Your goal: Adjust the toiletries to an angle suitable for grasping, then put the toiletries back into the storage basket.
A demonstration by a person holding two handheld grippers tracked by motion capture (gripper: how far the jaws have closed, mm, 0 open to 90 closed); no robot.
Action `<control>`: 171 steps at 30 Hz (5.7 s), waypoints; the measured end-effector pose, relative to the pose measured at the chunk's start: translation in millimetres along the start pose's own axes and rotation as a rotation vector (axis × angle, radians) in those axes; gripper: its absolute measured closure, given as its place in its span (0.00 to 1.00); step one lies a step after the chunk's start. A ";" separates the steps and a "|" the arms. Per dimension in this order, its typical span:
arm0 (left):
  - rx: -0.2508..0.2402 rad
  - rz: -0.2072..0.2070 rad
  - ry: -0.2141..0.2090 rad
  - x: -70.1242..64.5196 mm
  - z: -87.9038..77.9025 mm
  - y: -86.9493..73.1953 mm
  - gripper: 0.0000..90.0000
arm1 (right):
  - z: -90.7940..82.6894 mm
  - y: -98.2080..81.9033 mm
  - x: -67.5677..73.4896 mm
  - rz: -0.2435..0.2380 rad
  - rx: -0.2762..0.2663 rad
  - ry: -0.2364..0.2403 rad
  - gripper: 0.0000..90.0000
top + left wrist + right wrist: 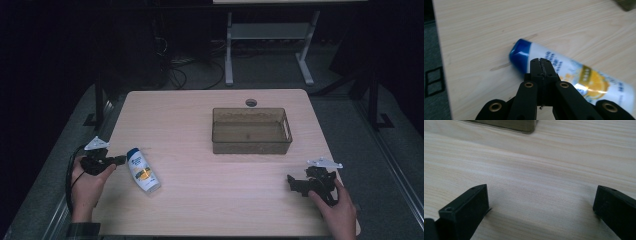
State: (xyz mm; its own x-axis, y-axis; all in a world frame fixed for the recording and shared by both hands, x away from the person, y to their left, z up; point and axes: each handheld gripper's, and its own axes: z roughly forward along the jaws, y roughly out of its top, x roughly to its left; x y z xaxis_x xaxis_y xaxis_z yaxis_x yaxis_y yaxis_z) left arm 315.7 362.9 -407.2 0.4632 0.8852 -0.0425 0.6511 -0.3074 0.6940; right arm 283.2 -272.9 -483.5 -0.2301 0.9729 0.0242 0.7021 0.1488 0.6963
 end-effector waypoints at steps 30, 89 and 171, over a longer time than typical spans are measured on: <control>0.084 -0.074 0.035 30.4 46.7 -6.5 1.00 | 0.0 0.0 0.0 0.000 0.000 0.000 0.00; 0.105 0.149 -0.188 -75.8 114.8 58.7 1.00 | 0.1 0.1 0.4 -0.001 0.000 0.004 0.00; 0.311 0.441 -0.321 -151.3 128.1 76.6 0.38 | 2.6 2.5 2.5 -0.012 0.000 0.011 0.00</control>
State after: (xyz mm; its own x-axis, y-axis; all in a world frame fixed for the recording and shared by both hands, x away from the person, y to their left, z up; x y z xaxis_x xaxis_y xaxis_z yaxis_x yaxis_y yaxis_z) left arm 372.5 160.7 -439.7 0.8542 0.5178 -0.0469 0.4795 -0.7497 0.4561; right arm 286.1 -269.6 -483.5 -0.2456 0.9691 0.0239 0.6990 0.1599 0.6970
